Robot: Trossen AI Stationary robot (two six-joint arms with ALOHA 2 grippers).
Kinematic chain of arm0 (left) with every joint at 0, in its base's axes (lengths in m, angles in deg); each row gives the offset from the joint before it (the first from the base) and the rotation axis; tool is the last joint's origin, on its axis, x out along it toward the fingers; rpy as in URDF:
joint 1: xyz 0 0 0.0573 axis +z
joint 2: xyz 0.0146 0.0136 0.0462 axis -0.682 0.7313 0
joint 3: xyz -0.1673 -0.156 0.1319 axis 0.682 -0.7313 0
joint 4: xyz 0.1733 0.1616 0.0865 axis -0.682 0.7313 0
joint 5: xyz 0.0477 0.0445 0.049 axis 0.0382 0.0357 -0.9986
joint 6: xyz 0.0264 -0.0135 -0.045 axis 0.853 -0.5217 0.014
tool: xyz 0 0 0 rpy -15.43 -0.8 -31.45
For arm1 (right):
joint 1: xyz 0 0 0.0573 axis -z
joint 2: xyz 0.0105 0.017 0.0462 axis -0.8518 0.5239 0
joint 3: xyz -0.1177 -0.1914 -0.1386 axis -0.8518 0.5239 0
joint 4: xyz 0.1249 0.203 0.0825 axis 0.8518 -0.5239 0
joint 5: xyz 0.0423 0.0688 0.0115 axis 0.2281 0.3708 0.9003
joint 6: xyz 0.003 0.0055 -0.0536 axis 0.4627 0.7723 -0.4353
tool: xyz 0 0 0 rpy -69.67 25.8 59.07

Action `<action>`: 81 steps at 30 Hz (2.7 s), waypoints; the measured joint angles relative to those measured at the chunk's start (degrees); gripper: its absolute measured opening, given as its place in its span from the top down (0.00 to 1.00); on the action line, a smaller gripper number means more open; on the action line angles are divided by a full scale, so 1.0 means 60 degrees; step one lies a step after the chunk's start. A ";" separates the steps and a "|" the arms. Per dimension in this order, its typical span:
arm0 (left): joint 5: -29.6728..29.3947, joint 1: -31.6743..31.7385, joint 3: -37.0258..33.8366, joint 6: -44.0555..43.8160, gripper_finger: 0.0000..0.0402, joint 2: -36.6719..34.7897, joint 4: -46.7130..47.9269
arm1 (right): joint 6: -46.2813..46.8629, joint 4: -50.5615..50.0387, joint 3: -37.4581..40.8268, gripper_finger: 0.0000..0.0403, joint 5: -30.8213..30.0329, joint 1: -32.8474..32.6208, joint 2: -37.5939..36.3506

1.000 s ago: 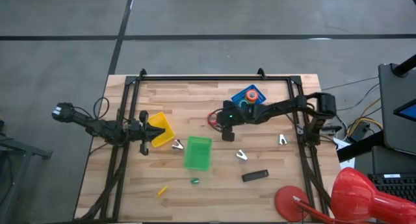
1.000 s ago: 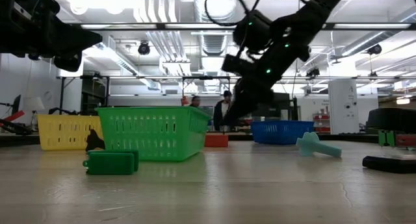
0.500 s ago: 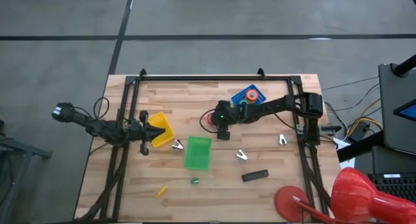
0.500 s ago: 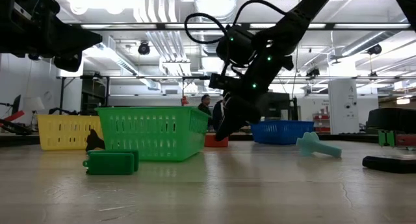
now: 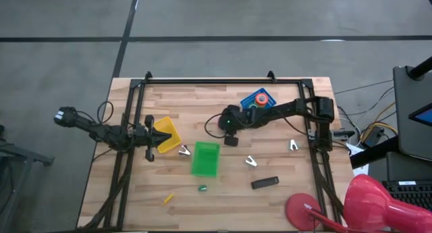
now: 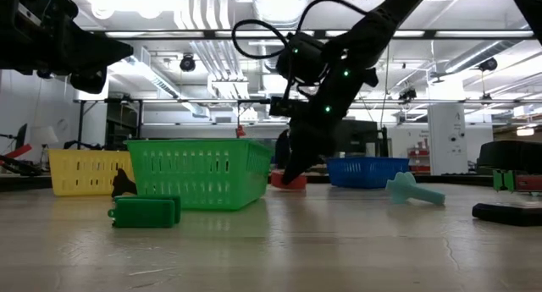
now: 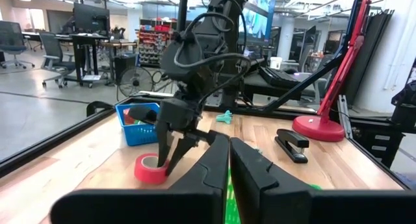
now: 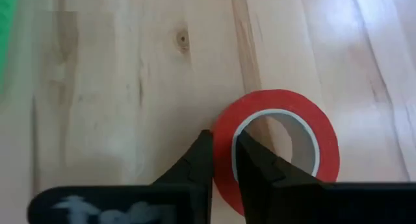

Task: Pick and place Stapler, Stapler remover, tape
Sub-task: Put the red tape into the blue bin, then put the left light blue staple remover into the green bin

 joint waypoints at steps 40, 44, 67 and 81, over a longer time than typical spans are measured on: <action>0.0002 0.0001 0.0000 0.0000 0.95 0.0095 -0.0002 | 0.2900 -0.0950 0.2860 0.88 -0.3501 0.1219 -0.3475; 0.0000 0.0002 0.0000 0.0001 0.95 0.0095 0.0000 | 0.3114 -0.0975 0.2871 0.88 -0.3309 0.1213 -0.3462; 0.0000 0.0001 0.0000 0.0000 0.95 0.0095 -0.0003 | 0.2902 -0.0881 0.2977 0.63 -0.3083 0.1184 -0.3382; 0.0000 0.0002 0.0000 0.0002 0.95 0.0095 -0.0002 | 0.2553 -0.0860 0.2970 0.45 -0.3244 0.0669 -0.4089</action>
